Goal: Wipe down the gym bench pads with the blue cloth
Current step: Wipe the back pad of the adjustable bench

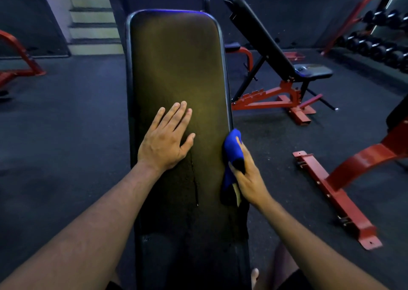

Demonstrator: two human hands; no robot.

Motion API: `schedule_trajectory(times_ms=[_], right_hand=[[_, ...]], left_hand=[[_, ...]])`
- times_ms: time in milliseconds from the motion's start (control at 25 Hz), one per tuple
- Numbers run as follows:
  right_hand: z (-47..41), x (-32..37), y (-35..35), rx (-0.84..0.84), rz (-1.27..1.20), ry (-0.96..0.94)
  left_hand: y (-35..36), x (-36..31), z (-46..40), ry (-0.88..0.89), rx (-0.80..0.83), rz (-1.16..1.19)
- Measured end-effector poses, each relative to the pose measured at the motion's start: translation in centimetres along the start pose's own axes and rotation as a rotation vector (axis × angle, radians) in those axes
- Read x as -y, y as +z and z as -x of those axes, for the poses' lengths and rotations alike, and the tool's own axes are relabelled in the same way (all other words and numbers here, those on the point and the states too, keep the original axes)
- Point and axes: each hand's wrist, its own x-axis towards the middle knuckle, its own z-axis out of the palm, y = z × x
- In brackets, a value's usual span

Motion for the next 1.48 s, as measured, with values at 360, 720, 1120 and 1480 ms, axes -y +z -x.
schedule_trajectory(times_ms=[360,720,1120,1480], right_hand=[[-5.8,3.2,-3.3,-0.15,-0.04,0.0],[3.7,1.2,-1.0,0.172,0.26,-0.115],[-11.5,10.4,-0.6,0.092,0.936,-0.434],[-2.9,5.3,3.1,0.156,0.993,-0.498]], left_hand=[[0.0,0.0,0.1,-0.005,0.007,0.018],[-0.8,-0.1,0.1,-0.013,0.006,0.09],[-1.4,4.7,-2.0,-0.127,-0.003,0.029],[-0.4,4.7,-1.7,-0.119,-0.068,0.051]])
